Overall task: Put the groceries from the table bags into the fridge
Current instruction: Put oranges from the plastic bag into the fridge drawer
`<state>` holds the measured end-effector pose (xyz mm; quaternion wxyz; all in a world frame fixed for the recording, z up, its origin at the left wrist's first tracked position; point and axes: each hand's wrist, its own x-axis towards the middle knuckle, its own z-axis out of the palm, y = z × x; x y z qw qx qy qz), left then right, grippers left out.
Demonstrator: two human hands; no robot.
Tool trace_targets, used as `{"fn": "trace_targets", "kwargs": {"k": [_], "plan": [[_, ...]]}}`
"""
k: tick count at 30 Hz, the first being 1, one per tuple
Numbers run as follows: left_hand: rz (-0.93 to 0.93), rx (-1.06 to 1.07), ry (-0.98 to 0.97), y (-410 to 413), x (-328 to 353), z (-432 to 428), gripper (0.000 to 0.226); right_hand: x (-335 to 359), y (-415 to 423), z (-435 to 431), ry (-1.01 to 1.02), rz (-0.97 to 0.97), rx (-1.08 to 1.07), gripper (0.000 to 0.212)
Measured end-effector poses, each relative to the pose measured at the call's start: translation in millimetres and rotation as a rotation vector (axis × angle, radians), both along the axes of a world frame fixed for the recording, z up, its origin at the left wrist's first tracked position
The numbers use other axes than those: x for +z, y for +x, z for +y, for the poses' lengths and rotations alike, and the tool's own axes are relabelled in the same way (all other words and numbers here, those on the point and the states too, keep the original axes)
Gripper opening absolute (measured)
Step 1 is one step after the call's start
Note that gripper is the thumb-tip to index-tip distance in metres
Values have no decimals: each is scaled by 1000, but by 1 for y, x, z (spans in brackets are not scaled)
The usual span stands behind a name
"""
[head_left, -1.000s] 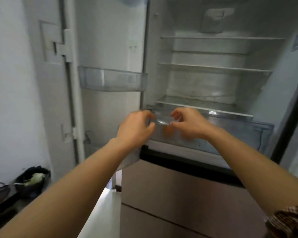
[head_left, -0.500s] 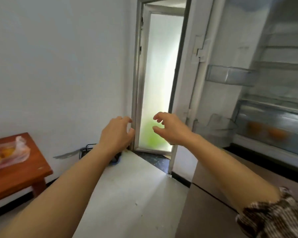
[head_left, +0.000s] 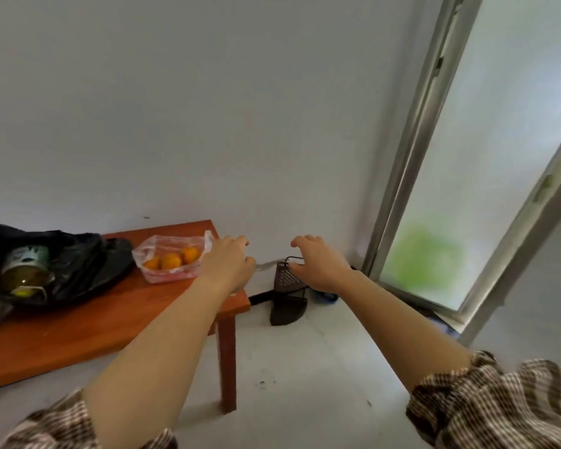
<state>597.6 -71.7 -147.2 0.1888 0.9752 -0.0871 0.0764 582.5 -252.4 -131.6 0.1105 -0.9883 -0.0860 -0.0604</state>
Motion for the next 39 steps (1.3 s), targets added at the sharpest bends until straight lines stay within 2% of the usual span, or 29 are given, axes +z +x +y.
{"fn": "trace_targets", "kwargs": {"k": [6,10,12,17,22,26,30,33,39], "plan": [[24,95,-73,87,-34,85,42,-31,98,81,-20,63,61,51],[82,92,-69,146,-63,136,17,-65,164,132,-16,121,67,51],[106,74,-65,181,-83,162,16,-85,197,156,-4,148,48,51],[171,4,14,267,-135,219,26,-126,270,206,60,216,-48,50],[224,-46,53,323,-170,254,32,-162,322,245,94,268,-66,38],[190,-151,208,358,-208,276,36,-189,357,271,114,359,-42,32],[205,-236,372,387,-232,290,37,-212,389,297,102,456,-36,40],[270,-232,417,400,-240,296,55,-228,409,316,107,523,-32,50],[320,-189,493,415,-249,304,62,-256,428,340,47,583,-45,71]]}}
